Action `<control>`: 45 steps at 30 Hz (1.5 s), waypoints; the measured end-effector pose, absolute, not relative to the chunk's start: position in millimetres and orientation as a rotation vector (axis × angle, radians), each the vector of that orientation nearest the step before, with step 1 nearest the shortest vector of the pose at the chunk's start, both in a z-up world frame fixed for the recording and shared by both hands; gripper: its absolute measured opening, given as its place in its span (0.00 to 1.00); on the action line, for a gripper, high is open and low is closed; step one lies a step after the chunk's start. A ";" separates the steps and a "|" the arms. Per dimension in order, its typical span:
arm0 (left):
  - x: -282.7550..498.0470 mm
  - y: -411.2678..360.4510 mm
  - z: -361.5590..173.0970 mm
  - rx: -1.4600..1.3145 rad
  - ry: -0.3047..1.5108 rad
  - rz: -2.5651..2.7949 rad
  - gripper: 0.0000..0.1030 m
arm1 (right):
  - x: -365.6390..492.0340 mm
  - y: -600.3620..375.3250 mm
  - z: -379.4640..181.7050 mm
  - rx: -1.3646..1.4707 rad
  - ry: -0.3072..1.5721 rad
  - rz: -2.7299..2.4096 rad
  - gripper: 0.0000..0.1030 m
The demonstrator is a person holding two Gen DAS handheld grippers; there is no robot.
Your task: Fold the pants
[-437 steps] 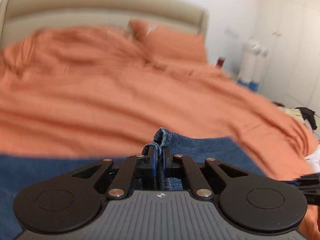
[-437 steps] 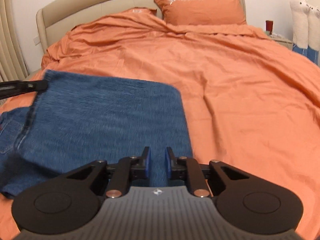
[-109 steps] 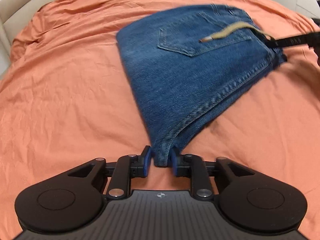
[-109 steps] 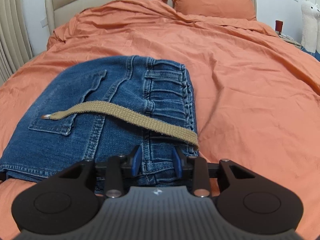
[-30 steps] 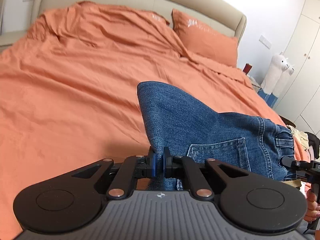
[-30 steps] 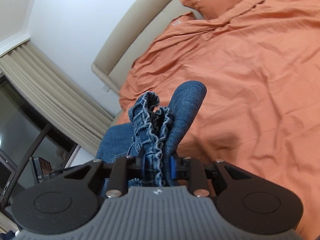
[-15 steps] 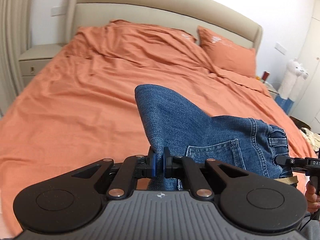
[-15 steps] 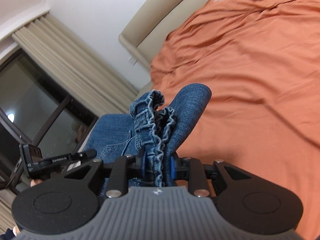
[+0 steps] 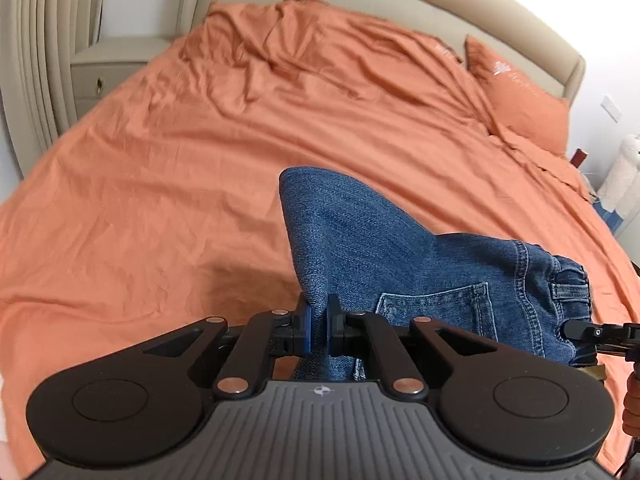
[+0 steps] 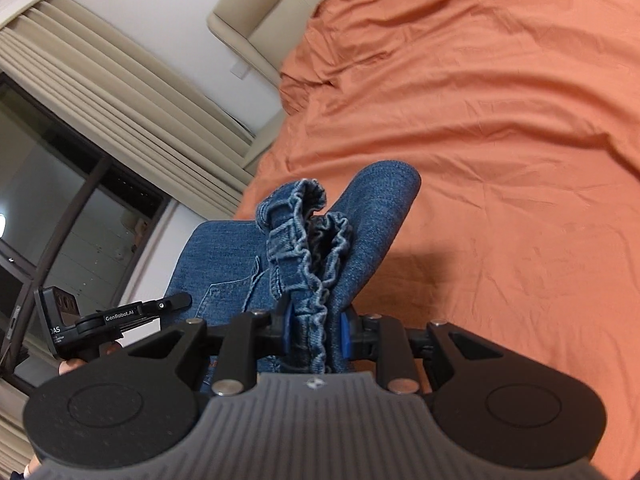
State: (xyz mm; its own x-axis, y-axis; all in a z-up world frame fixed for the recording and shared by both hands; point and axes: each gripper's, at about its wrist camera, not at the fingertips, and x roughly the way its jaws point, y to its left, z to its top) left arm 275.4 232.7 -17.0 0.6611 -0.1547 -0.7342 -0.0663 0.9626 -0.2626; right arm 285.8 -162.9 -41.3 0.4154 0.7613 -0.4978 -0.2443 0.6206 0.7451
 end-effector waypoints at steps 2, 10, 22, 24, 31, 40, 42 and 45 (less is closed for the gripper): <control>285.2 244.4 -34.0 -0.289 0.860 -0.049 0.06 | 297.9 -155.3 -55.0 0.631 0.969 0.679 0.18; 314.4 276.7 -101.6 -0.394 0.910 -0.025 0.07 | 340.7 -153.5 -129.5 0.638 1.078 0.615 0.17; 300.9 280.3 -94.0 -0.291 0.911 0.072 0.23 | 339.2 -157.0 -135.5 0.546 1.077 0.548 0.38; 289.7 278.0 -82.7 -0.232 0.891 0.115 0.22 | 332.3 -149.6 -109.8 0.381 0.999 0.511 0.38; 261.7 263.6 -63.9 -0.245 0.851 0.055 0.22 | 340.5 -115.5 -70.5 0.239 0.840 0.547 0.08; 227.7 246.0 -56.8 -0.238 0.866 0.005 0.22 | 340.1 -100.9 -83.7 0.113 0.884 0.427 0.07; 214.4 238.7 -53.2 -0.254 0.848 -0.016 0.22 | 314.5 -98.7 -65.3 0.060 0.824 0.471 0.08; 197.1 220.9 -50.4 -0.282 0.807 -0.052 0.22 | 272.3 -87.5 -48.0 0.021 0.763 0.535 0.22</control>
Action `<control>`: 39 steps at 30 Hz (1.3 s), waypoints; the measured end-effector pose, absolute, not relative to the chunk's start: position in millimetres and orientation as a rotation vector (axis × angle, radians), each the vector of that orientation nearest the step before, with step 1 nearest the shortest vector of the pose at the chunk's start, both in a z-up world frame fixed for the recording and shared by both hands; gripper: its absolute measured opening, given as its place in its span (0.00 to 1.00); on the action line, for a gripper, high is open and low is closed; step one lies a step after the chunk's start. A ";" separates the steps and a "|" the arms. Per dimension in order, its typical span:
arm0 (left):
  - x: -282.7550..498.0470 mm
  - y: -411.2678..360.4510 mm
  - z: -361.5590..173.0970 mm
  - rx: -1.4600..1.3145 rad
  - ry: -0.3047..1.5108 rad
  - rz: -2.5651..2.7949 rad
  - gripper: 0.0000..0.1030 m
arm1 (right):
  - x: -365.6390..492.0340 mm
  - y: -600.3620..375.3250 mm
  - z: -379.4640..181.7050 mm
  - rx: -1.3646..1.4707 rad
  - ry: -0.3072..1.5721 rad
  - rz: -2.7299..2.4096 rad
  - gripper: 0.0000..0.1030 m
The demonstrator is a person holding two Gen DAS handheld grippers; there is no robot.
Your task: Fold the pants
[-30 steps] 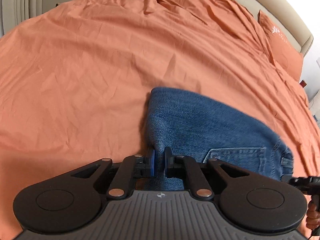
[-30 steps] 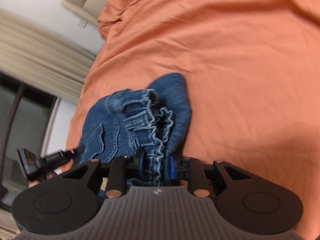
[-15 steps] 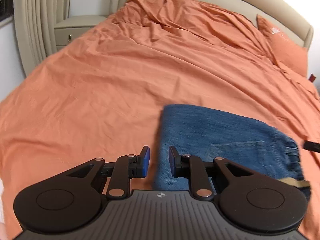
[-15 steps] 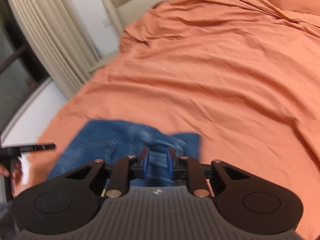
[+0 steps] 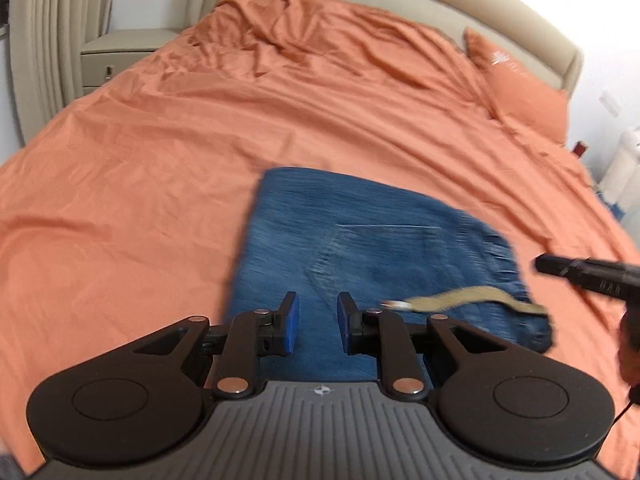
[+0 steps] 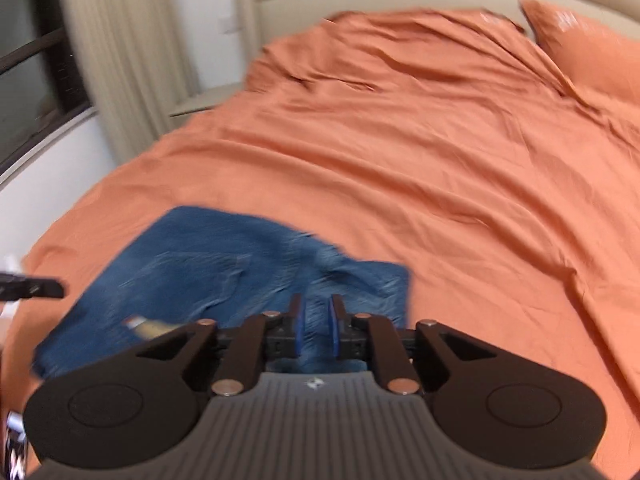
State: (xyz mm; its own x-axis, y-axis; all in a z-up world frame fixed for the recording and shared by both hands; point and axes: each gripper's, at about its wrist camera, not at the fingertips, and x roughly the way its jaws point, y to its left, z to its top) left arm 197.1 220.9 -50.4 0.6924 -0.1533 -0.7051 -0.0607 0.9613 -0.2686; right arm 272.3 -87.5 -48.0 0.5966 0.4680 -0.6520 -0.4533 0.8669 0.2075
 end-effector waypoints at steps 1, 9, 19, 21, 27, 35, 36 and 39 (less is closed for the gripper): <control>193.9 211.9 -50.7 -0.281 0.792 -0.059 0.22 | 259.1 -81.5 -45.3 0.017 0.745 0.553 0.35; 186.8 144.5 -78.3 -0.293 0.743 -0.046 0.26 | 208.3 -34.6 -77.8 -0.092 0.698 0.494 0.37; 184.0 129.3 -131.1 -0.213 0.783 -0.005 0.26 | 208.4 -47.4 -132.4 0.017 0.731 0.481 0.39; 184.4 128.6 -127.8 -0.203 0.786 -0.003 0.26 | 209.4 -46.8 -130.8 0.017 0.734 0.480 0.39; 179.5 117.1 -91.5 -0.104 0.767 0.024 0.27 | 216.7 -45.5 -104.7 0.033 0.788 0.473 0.48; 134.3 100.2 -0.3 -0.036 0.612 0.061 0.49 | 170.4 -63.2 -13.3 0.016 0.643 0.463 0.78; 128.1 97.3 8.8 -0.041 0.593 0.072 0.53 | 160.8 -66.3 -1.6 0.012 0.615 0.457 0.78; 103.5 89.1 33.3 -0.055 0.543 0.115 0.55 | 130.8 -75.3 30.0 -0.004 0.541 0.427 0.79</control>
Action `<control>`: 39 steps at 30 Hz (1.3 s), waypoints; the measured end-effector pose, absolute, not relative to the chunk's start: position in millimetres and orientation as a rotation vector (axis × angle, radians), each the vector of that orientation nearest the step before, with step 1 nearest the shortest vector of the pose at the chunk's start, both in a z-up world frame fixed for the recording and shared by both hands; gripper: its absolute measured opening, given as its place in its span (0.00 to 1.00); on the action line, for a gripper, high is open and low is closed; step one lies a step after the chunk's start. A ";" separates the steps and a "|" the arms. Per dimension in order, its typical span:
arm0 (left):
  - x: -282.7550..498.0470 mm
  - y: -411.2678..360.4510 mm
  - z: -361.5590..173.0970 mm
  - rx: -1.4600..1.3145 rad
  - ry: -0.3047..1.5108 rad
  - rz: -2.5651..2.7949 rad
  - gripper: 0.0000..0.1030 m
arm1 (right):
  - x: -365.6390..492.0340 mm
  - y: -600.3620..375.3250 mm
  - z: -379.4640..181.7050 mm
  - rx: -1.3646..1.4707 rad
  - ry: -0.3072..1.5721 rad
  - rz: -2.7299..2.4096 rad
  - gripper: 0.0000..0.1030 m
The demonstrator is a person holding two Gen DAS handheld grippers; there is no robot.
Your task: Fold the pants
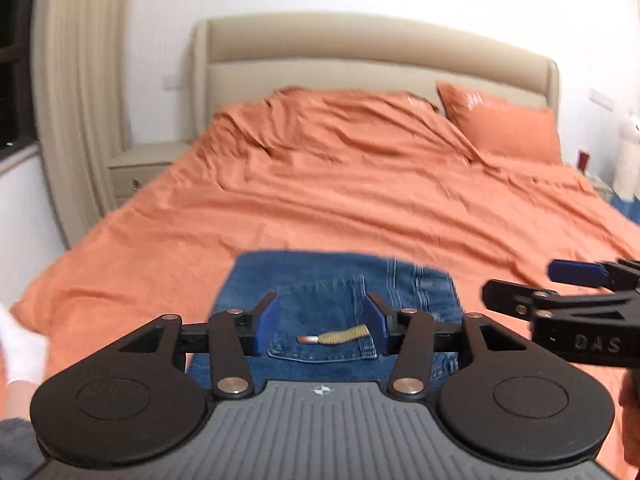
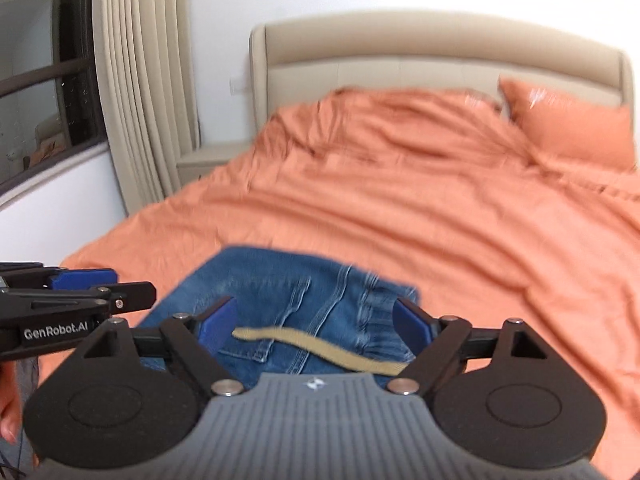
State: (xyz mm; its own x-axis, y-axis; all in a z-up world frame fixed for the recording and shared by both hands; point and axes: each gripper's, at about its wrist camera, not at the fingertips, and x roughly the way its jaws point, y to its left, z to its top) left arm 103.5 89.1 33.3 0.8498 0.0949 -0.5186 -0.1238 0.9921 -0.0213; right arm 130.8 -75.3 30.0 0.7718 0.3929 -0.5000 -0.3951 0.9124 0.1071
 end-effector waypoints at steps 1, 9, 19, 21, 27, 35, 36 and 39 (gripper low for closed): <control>94.5 84.9 40.6 -0.050 0.520 0.140 0.58 | 121.4 -78.9 39.1 -0.003 0.517 0.423 0.79; 36.4 59.4 75.9 0.014 0.423 0.226 0.92 | 47.2 -106.7 73.3 0.034 0.402 0.398 0.79; 34.9 50.9 35.2 0.009 0.528 0.230 0.93 | 10.9 -114.2 39.2 0.037 0.429 0.336 0.79; 40.8 51.6 22.5 0.010 0.561 0.247 0.93 | 15.4 -112.0 31.4 0.030 0.460 0.324 0.79; 58.8 56.3 -7.2 -0.013 0.660 0.244 0.93 | 25.5 -106.9 10.7 0.013 0.510 0.319 0.79; 59.5 55.3 -22.9 -0.007 0.703 0.249 0.93 | 37.3 -99.8 -7.5 0.019 0.579 0.354 0.79; 59.5 55.6 -22.5 -0.008 0.704 0.249 0.93 | 37.2 -98.8 -7.8 0.021 0.581 0.357 0.79; 59.4 56.6 -19.6 -0.010 0.698 0.253 0.93 | 37.0 -96.1 -6.1 0.017 0.579 0.366 0.79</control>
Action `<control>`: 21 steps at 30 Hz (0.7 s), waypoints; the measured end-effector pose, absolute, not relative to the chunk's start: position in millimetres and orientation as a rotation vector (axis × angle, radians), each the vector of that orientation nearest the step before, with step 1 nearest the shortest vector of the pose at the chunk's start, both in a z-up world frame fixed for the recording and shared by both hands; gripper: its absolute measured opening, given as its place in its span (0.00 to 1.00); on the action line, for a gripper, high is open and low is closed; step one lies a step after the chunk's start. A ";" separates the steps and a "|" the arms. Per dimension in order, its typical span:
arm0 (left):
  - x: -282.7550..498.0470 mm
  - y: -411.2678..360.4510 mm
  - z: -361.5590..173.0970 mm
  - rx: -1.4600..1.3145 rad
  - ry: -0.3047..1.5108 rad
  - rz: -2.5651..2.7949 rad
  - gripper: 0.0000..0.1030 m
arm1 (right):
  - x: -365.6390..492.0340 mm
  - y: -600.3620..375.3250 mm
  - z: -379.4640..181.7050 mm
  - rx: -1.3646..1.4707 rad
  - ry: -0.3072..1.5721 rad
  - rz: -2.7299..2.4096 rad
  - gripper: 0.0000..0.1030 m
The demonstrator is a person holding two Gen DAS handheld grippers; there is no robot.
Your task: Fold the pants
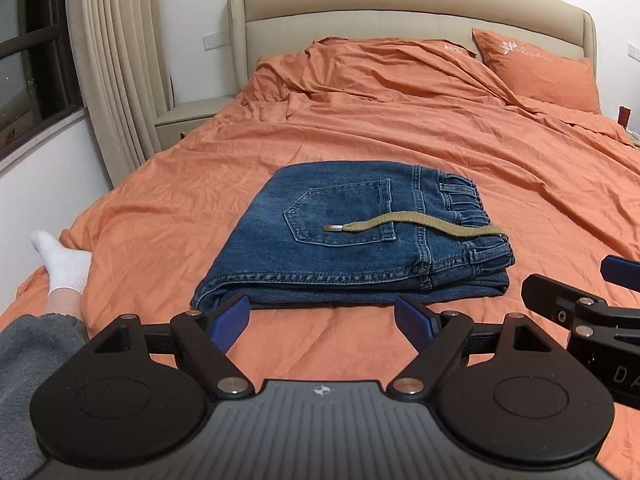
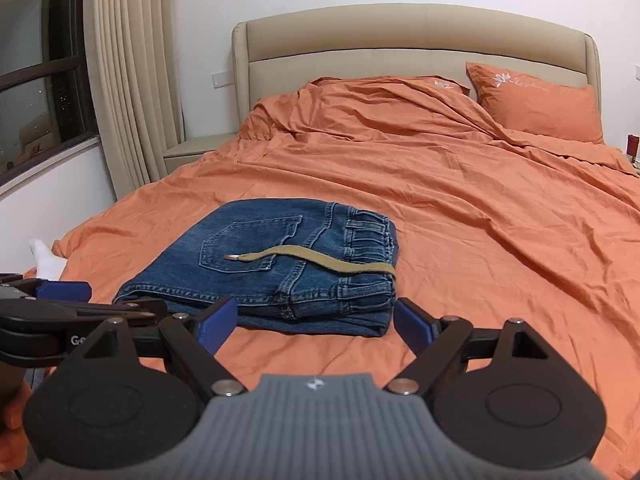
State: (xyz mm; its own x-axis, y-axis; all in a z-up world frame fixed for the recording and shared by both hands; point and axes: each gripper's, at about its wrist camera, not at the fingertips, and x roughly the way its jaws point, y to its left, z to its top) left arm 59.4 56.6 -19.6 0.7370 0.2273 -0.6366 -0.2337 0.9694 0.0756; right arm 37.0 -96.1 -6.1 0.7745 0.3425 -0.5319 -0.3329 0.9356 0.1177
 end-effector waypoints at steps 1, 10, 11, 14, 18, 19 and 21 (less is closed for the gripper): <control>59.7 57.1 -18.4 -0.010 0.695 0.252 0.93 | 36.9 -95.6 -5.4 0.015 0.577 0.367 0.79; 58.0 55.3 -15.2 -0.009 0.694 0.248 0.93 | 31.9 -95.5 2.9 0.011 0.545 0.369 0.79; 57.4 55.0 -14.5 -0.008 0.692 0.249 0.93 | 31.3 -95.4 3.7 0.010 0.542 0.369 0.79; 56.8 55.5 -13.1 -0.008 0.688 0.249 0.93 | 29.1 -94.4 5.7 0.005 0.534 0.372 0.79; 54.7 55.4 -12.3 -0.007 0.686 0.251 0.93 | 26.7 -93.9 6.9 0.001 0.528 0.374 0.79; 54.4 55.6 -12.1 -0.011 0.689 0.248 0.93 | 26.3 -94.2 7.2 0.001 0.527 0.374 0.79; 53.6 55.0 -11.5 -0.016 0.690 0.241 0.93 | 26.3 -94.6 8.0 0.001 0.524 0.372 0.79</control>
